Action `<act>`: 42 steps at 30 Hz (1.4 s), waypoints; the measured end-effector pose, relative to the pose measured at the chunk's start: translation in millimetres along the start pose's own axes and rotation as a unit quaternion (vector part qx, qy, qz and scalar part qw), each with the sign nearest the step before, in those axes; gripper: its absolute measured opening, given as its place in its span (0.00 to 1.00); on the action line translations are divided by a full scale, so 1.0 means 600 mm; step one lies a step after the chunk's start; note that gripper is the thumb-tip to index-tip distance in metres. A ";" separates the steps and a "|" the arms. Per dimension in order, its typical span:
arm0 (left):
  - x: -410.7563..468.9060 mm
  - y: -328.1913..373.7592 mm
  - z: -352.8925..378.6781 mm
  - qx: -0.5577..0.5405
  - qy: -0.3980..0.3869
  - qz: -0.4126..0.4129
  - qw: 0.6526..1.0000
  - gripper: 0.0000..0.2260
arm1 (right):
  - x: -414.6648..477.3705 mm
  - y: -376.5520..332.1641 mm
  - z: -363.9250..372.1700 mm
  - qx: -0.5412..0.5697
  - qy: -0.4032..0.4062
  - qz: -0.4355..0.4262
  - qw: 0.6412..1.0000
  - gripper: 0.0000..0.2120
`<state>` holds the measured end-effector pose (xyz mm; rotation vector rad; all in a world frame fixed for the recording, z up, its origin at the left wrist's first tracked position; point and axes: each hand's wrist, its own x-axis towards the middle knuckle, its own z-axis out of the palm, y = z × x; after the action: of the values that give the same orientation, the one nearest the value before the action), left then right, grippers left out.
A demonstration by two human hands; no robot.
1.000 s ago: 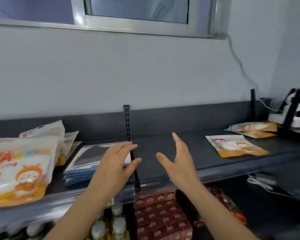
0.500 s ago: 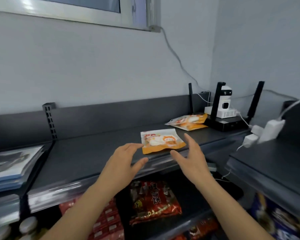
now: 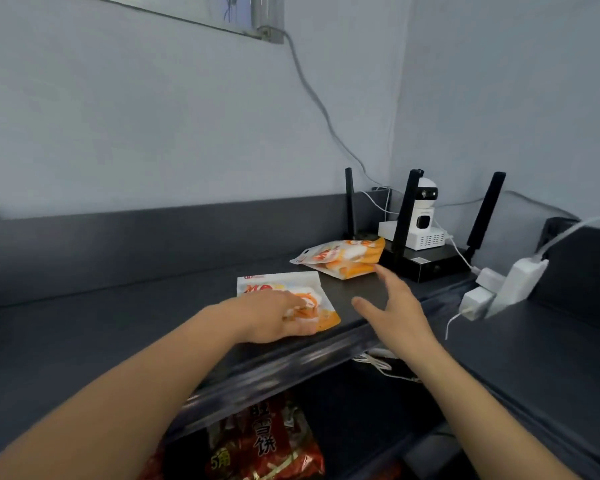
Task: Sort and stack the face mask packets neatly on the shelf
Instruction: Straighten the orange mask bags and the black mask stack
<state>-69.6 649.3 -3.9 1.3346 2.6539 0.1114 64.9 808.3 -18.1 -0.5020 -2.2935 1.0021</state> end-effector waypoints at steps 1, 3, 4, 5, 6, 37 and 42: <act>0.013 -0.008 -0.005 -0.009 -0.003 -0.001 1.000 0.33 | 0.021 0.000 0.000 -0.006 0.005 -0.004 1.000 0.32; 0.036 -0.027 -0.009 0.005 -0.021 -0.010 1.000 0.35 | 0.062 0.000 0.006 -0.026 0.008 -0.016 1.000 0.31; 0.046 -0.036 -0.011 0.017 -0.028 -0.020 0.999 0.37 | 0.082 0.002 0.011 -0.044 0.004 -0.018 0.999 0.31; 0.056 -0.048 -0.013 0.024 -0.030 -0.033 0.999 0.37 | 0.103 0.006 0.017 -0.070 -0.003 -0.019 0.997 0.31; 0.064 -0.060 -0.015 0.027 -0.026 -0.045 0.998 0.36 | 0.122 0.012 0.024 -0.104 -0.012 -0.020 0.994 0.31; 0.054 -0.173 -0.061 -0.328 0.180 -0.184 0.909 0.30 | 0.223 -0.065 0.116 -0.325 0.004 -0.329 0.887 0.10; 0.055 -0.191 -0.041 -0.404 0.100 -0.271 0.868 0.48 | 0.144 -0.068 0.189 -0.301 -0.162 -0.335 0.878 0.14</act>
<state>-183.9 607.9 -0.1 0.3107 2.5119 1.1728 -77.5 767.7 -18.8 0.2724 -2.7573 0.0119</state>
